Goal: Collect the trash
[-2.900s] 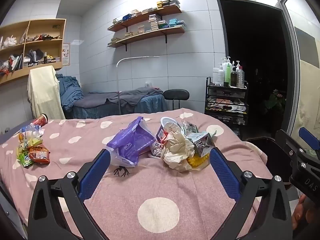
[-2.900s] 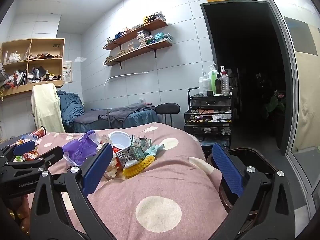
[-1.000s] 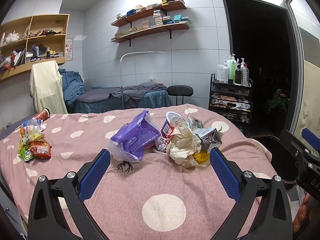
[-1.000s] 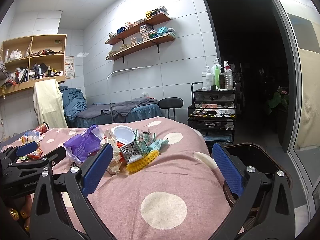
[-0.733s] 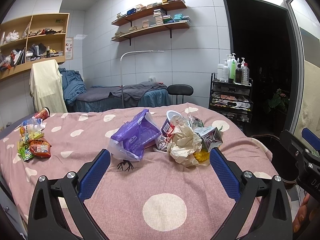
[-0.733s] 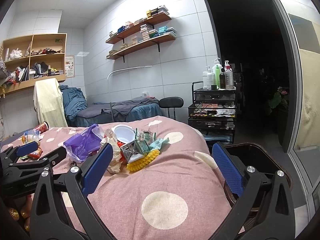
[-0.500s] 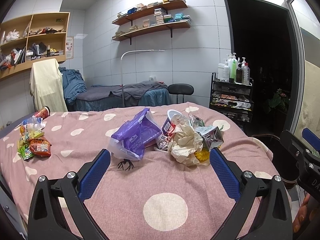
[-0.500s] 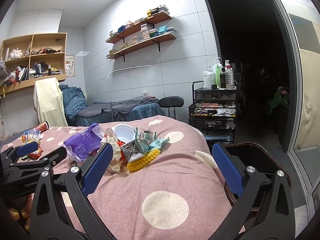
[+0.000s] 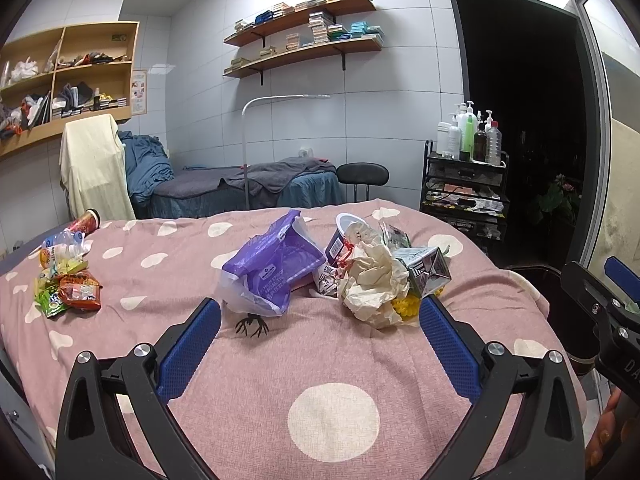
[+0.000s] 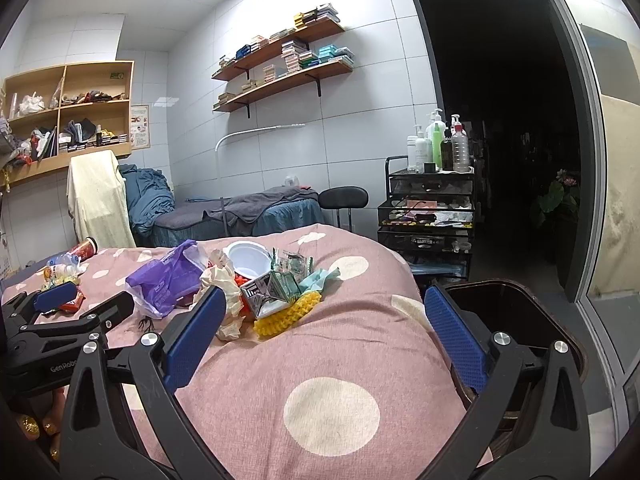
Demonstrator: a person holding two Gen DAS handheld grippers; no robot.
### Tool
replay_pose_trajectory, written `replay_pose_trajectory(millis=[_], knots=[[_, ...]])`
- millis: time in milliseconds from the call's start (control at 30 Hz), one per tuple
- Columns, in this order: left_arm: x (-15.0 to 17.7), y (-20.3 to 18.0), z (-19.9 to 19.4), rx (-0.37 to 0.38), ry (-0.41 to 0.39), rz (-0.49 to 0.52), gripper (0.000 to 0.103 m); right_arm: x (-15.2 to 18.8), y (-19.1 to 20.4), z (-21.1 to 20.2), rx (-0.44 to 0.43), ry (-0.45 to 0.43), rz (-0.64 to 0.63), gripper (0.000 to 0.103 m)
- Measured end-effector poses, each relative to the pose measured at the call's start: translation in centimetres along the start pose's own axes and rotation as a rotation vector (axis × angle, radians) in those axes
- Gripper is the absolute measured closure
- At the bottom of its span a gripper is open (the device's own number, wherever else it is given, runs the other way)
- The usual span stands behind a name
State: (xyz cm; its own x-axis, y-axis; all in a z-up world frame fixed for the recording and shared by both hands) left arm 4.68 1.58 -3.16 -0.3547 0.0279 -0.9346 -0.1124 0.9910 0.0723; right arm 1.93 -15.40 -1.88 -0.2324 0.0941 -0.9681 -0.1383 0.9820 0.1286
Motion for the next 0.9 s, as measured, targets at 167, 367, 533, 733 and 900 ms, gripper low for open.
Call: replay_pose_trajectory(millis=[167, 367, 533, 733, 900], knots=[[-0.1, 0.1, 0.2, -0.001, 0.013, 0.001, 0.005, 0.0, 0.0, 0.4, 0.007, 0.011, -0.006, 0.005], [-0.1, 0.4, 1.0, -0.008, 0.039, 0.02, 0.005, 0.0, 0.2, 1.5, -0.007, 0.063, -0.022, 0.005], [-0.3, 1.8, 2.8, -0.024, 0.083, 0.04, 0.005, -0.2, 1.1, 3.6, -0.055, 0.156, -0.06, 0.005], [-0.9, 4.1, 6.0, -0.055, 0.144, 0.082, 0.005, -0.5, 2.7, 6.4, -0.143, 0.237, -0.094, 0.005], [-1.3, 5.7, 9.1, -0.032, 0.22, 0.079, 0.005, -0.6, 4.0, 8.4, -0.213, 0.303, -0.108, 0.005]])
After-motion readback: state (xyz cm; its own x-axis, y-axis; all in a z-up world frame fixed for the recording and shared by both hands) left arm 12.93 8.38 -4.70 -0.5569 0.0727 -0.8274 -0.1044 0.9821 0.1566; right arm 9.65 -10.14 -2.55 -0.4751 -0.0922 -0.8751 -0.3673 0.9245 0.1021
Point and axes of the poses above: each gripper's, at about its wrist camera, not at the fingertips, and z roughly the way its jaws point, y to its left, x to its underside, the point moved 4 cm from there along z, roughly the way its jaws point, and after that the axes turned 6 degrees about -x, right-handed, at the moved point
